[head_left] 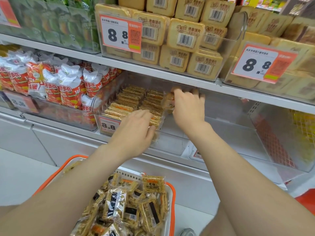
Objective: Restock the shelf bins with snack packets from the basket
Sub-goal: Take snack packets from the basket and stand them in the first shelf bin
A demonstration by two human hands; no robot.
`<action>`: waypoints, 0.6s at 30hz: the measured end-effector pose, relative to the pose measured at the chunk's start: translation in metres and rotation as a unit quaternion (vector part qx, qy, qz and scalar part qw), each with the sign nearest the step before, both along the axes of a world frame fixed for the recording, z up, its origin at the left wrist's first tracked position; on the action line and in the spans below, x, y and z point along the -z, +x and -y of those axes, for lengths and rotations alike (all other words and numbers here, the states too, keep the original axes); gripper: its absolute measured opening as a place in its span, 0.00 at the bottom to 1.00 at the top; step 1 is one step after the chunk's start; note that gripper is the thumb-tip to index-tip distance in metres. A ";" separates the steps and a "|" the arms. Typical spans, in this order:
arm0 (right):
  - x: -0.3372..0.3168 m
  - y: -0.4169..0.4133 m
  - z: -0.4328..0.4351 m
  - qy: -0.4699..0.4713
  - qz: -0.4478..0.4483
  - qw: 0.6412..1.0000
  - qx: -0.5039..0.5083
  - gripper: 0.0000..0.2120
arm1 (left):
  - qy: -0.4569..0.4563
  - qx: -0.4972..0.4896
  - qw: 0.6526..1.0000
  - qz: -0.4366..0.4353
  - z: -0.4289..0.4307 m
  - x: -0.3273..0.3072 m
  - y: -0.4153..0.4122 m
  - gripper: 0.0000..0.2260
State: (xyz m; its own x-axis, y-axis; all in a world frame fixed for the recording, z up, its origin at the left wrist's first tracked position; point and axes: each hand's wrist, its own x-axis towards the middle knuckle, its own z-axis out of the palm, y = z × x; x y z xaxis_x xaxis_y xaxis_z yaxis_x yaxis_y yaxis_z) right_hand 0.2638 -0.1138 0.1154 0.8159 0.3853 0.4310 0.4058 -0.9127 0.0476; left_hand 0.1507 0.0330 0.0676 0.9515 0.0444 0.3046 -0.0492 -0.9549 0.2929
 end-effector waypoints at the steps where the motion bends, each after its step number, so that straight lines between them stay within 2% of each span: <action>1: 0.003 0.006 -0.002 -0.021 -0.006 1.000 0.008 0.26 | 0.027 0.003 1.000 -0.015 0.000 0.003 0.003 0.20; 4: 0.010 0.023 -0.009 -0.052 -0.021 0.998 0.026 0.29 | 0.072 0.001 0.996 -0.046 -0.003 0.011 0.010 0.25; 10: 0.025 0.055 -0.025 -0.088 -0.070 0.992 0.060 0.27 | 0.105 0.002 0.991 -0.079 -0.010 0.017 0.017 0.35; 18: 0.046 0.080 -0.041 -0.080 -0.085 0.983 0.141 0.19 | 0.119 0.011 0.989 -0.082 -0.014 0.019 0.023 0.36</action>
